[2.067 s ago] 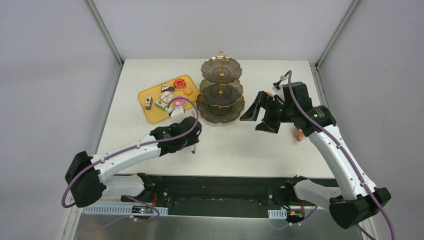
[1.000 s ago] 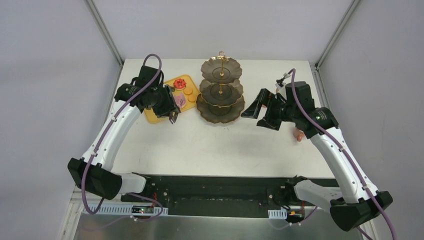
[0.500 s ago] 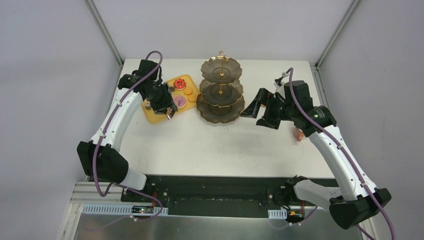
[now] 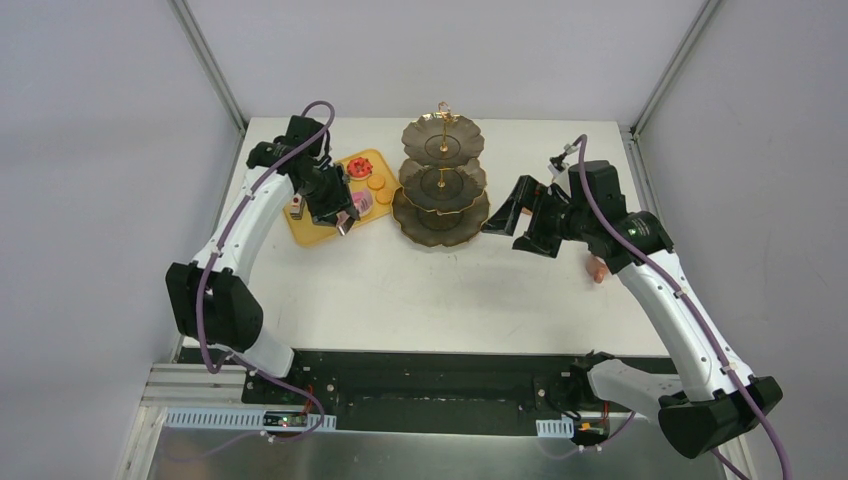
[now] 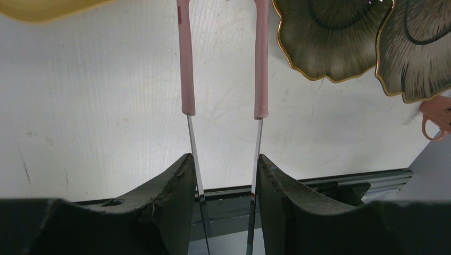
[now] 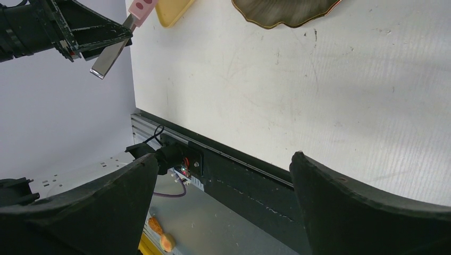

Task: Serve the afternoon tea

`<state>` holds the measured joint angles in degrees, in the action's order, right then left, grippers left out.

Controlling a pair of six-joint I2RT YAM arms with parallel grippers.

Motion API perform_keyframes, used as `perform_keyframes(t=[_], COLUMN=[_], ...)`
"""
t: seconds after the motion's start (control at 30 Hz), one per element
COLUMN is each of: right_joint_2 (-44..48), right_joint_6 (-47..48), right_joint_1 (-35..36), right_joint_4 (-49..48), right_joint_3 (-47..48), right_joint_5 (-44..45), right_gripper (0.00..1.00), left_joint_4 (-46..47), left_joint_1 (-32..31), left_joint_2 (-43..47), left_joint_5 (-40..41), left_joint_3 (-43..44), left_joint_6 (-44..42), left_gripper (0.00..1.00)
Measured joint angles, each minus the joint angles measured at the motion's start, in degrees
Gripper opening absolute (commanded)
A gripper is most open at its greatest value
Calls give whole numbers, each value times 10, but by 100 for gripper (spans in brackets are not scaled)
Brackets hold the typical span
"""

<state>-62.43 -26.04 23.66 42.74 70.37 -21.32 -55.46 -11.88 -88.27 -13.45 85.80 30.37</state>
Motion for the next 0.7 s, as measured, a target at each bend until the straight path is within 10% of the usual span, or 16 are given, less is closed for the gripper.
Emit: perform_keyframes(t=[0.7], right_joint_2=[0], right_joint_6=[1], right_joint_1=[-8], right_joint_4=[-1], right_joint_3=[-7], right_joint_5=[-1], right_gripper=[99], left_joint_4=[-4], left_joint_1=[0], left_joint_2=[-48], left_joint_5=[6], left_joint_3=[31], left_joint_6=[-26], left_gripper=[46])
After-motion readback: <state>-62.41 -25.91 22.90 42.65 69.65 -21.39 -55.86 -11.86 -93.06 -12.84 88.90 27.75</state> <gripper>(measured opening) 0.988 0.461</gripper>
